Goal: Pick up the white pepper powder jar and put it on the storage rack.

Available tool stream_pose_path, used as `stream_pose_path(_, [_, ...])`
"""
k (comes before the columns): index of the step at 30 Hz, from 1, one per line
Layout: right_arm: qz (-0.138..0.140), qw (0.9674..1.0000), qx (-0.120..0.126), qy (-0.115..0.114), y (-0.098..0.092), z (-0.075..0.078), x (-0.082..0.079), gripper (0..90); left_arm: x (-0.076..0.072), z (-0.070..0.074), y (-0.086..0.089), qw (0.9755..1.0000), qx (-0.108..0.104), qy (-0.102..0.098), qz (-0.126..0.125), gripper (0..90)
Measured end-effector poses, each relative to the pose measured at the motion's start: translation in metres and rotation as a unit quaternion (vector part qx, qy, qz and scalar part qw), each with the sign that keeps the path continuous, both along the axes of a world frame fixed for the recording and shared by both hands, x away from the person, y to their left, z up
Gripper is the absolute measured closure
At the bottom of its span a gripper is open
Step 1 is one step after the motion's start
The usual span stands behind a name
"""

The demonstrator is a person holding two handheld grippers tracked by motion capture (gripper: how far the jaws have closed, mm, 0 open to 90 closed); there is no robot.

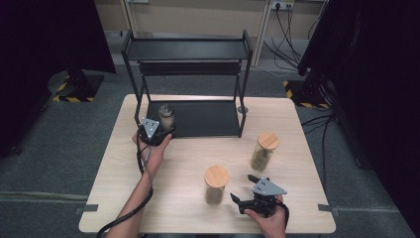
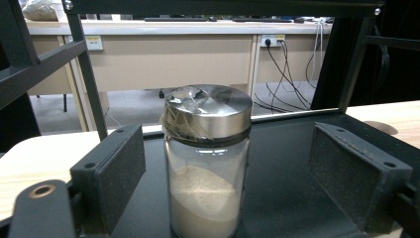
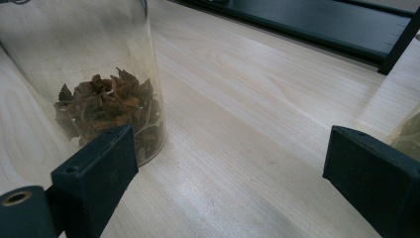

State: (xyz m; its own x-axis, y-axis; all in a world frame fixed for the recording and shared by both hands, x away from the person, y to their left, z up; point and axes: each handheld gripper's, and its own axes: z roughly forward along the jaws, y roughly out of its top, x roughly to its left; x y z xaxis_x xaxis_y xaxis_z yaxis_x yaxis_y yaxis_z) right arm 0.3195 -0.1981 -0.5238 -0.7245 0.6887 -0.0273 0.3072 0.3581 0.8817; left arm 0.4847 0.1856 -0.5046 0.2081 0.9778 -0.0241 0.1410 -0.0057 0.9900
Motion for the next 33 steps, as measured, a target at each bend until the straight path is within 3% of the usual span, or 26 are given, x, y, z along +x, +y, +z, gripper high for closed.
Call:
stream_pose_path(3, [-0.001, 1.0, 0.001, 0.0, 0.0, 0.0, 0.0, 6.8, -0.003, -0.001, 0.0, 1.0, -0.007, 0.002, 0.001, 14.1])
stream_pose_path(9, [0.0, 1.0, 0.002, 0.001, 0.0, 0.0, 0.0, 6.8, -0.01, -0.004, -0.001, 1.0, -0.002, 0.004, -0.004, 14.1])
stream_pose_path(18, [0.0, 1.0, 0.002, 0.002, 0.0, 0.0, 0.0, 6.7, -0.022, -0.001, -0.003, 0.9998, -0.009, -0.004, -0.02, 14.1])
stream_pose_path(33, [-0.001, 1.0, 0.004, 0.002, -0.001, 0.0, 0.0, 6.6, -0.039, 0.004, -0.002, 0.9995, 0.0, -0.004, -0.033, 14.3])
